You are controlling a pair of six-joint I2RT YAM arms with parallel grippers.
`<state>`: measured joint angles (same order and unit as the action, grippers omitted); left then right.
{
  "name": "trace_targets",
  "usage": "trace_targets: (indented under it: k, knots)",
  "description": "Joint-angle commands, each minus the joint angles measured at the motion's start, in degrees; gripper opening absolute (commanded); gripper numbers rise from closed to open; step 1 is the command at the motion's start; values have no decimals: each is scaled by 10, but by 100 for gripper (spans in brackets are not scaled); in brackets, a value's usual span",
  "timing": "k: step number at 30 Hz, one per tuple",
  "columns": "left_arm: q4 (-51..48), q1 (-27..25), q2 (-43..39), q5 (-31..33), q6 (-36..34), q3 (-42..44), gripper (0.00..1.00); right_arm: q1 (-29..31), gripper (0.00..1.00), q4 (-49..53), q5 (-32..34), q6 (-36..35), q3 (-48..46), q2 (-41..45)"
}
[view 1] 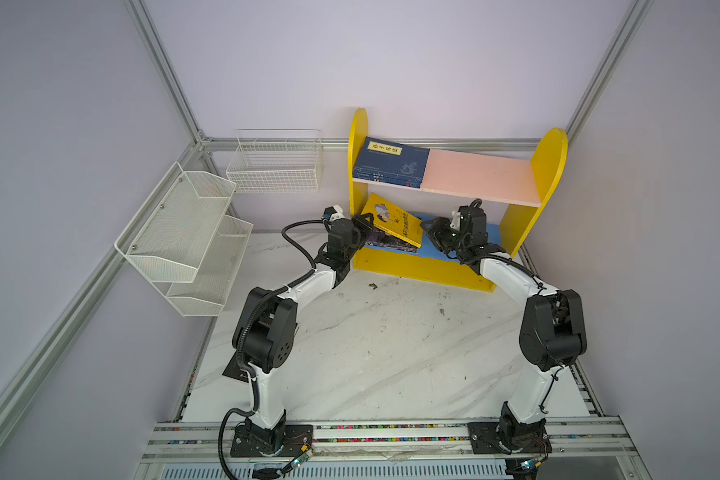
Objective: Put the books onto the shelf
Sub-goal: 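Press the yellow book flat onto the stack with both grippers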
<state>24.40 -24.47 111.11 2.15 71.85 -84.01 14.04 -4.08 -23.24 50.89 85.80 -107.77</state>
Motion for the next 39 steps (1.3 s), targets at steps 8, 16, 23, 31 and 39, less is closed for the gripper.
trace_targets:
  k: [8, 16, 23, 31, 39]
  knots:
    - [85, -10, -17, 40, -25, 25, 0, 20, 50, 30, 47, -29, 18, -23]
    - [87, -15, -7, 58, -44, 22, 0, 24, 43, 29, 49, -47, 40, -39]
    - [98, -16, 12, 63, -43, 9, 0, 26, 42, 34, 43, -51, 49, -53]
    - [102, -16, 21, 57, -43, 8, 0, 31, 41, 52, 47, -65, 67, -65]
    - [92, -16, 12, 59, -39, 33, 4, 40, 33, 78, 74, -73, 75, -72]
